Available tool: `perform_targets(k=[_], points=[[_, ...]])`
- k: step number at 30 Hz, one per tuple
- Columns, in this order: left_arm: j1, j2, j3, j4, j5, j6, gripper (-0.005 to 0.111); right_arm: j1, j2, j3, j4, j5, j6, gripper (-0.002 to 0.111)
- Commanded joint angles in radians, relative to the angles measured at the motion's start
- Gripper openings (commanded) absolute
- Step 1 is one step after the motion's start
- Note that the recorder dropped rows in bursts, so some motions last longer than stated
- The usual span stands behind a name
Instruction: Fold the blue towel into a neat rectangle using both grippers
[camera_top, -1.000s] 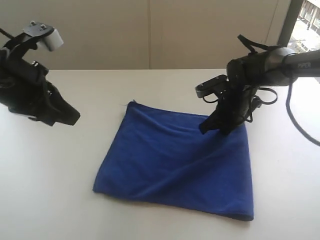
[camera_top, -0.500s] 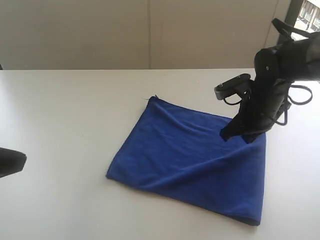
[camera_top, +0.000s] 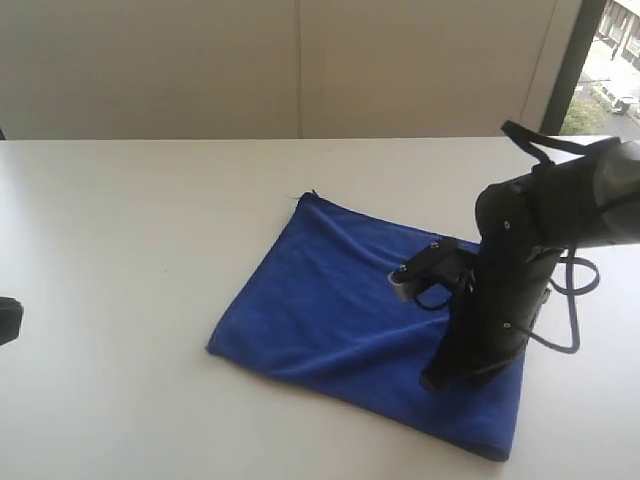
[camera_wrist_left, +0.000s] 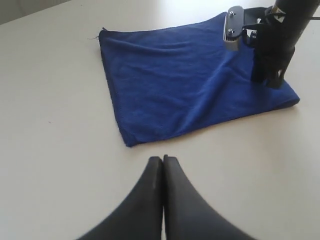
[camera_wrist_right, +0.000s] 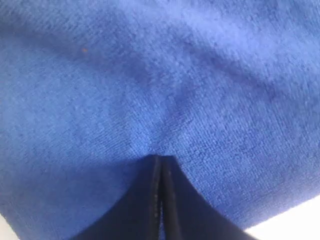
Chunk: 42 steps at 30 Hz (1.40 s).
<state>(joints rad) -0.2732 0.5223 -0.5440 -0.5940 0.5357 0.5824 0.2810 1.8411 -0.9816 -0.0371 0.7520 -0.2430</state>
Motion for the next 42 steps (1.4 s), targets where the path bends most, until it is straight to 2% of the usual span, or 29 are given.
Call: perform_targets(k=[1,6,12,17,20,21,24,25,27,33,42], points=[[-0.003,-0.011,0.007,-0.019,0.009,-0.007,0.000,0.093,0.002,0.046,0.037,0.008,0.010,0.000],[-0.003,-0.011,0.007,-0.021,0.011,-0.005,0.000,0.218,0.002,0.054,0.129,0.061,0.015,0.000],[-0.003,-0.011,0.007,-0.025,0.011,-0.005,0.000,0.379,0.002,0.038,0.351,0.080,0.008,0.000],[-0.003,-0.011,0.007,-0.025,0.011,-0.003,0.000,0.490,0.002,-0.026,0.468,0.042,-0.032,0.000],[-0.003,-0.011,0.007,-0.025,0.011,-0.003,0.000,0.534,-0.006,-0.149,0.459,-0.008,-0.051,0.000],[-0.003,-0.011,0.007,-0.025,0.013,-0.003,0.000,0.534,-0.013,-0.175,0.445,-0.008,-0.051,0.000],[-0.003,-0.009,0.007,-0.025,0.038,-0.003,0.000,0.513,-0.063,-0.320,0.216,-0.008,-0.005,0.000],[-0.003,-0.009,0.007,-0.025,0.049,-0.003,0.000,0.487,-0.068,-0.350,0.112,-0.008,0.052,0.000],[-0.003,-0.009,0.007,-0.023,0.072,-0.003,0.000,0.424,-0.060,-0.361,0.019,-0.008,0.107,0.000],[-0.003,-0.009,0.007,-0.019,0.072,-0.003,0.000,0.267,0.107,-0.355,0.013,-0.136,0.036,0.000],[-0.003,-0.009,0.007,-0.004,0.080,-0.003,0.000,0.153,0.218,-0.357,-0.007,-0.222,0.038,0.000]])
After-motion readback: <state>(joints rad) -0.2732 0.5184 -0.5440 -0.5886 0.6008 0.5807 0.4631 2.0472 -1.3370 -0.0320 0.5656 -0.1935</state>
